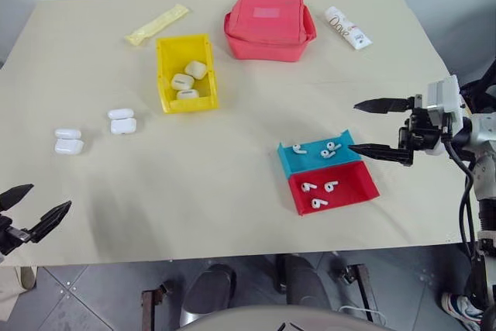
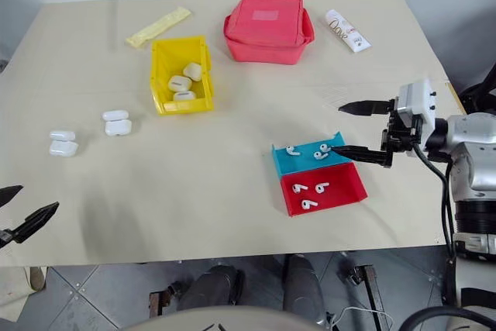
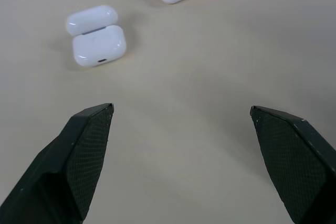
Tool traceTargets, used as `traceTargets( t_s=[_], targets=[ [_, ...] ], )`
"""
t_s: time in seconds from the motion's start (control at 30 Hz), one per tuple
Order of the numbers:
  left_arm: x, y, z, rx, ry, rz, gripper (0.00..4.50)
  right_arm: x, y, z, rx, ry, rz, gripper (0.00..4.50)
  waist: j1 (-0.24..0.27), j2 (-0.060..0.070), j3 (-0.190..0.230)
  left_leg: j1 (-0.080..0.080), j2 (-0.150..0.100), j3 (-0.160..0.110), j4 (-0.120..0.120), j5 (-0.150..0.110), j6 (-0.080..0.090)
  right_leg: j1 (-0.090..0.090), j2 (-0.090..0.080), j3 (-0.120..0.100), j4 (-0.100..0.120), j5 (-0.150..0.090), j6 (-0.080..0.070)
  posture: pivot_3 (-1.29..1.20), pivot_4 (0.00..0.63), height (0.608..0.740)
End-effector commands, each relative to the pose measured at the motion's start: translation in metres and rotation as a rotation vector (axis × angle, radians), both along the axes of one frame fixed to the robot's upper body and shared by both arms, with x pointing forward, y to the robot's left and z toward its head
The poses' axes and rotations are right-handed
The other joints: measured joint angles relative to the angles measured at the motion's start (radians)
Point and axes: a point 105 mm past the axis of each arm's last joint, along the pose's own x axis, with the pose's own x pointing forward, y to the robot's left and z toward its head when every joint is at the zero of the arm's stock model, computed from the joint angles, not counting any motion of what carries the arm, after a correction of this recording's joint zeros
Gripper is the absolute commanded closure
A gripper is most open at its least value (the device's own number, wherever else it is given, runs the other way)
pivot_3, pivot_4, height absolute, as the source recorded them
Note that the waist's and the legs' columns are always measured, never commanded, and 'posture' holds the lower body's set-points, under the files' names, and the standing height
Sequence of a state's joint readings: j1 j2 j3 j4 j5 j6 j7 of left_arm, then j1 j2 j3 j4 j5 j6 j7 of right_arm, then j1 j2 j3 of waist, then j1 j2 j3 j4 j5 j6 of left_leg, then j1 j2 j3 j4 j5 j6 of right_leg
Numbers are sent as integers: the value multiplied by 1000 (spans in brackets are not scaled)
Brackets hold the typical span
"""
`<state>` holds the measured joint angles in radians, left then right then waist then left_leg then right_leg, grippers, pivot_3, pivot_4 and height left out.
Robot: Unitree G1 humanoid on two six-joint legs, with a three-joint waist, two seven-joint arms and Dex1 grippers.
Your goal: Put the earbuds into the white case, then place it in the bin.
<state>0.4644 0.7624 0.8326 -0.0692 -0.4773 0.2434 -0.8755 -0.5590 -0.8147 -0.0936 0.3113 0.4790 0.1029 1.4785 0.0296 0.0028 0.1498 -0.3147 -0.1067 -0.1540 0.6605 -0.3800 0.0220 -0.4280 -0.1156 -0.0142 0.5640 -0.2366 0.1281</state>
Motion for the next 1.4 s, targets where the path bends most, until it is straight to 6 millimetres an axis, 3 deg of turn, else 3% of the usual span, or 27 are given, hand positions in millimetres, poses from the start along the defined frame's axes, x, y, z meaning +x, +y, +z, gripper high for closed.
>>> traceTargets(
  t_s=[0.03,0.33,0.6,0.83,1.1,1.4],
  targets=[
    [4,4,12,39,-35,32,52,3,6,9,-7,-42,46,0,-3,0,0,0,0,0,0,0,0,0,0,0,0,0,0,0,150,740],
    [63,21,34,57,51,189,52,1,28,14,2,-91,135,0,-5,0,0,0,0,-1,0,0,-1,-1,3,0,6,0,-1,0,150,740],
    [99,43,44,85,332,370,52,-11,35,12,9,-104,155,0,-8,-1,0,1,0,2,-2,-1,-1,-3,5,-2,8,-1,-1,0,150,740],
    [120,44,34,44,447,407,52,-20,31,8,6,-92,146,0,-9,-2,-1,1,0,3,-2,0,-2,-6,5,-2,11,-1,-2,0,150,740],
    [130,43,13,-19,536,433,52,-26,26,8,-12,-79,137,0,-6,-4,-2,0,-1,3,-1,1,-2,-7,5,-2,12,-1,-2,0,150,740],
    [146,38,-5,-55,544,439,52,-27,24,10,-31,-64,142,0,-1,-5,-3,-1,-2,3,1,2,-1,-7,4,-2,13,-1,-1,0,150,740]
  ],
)
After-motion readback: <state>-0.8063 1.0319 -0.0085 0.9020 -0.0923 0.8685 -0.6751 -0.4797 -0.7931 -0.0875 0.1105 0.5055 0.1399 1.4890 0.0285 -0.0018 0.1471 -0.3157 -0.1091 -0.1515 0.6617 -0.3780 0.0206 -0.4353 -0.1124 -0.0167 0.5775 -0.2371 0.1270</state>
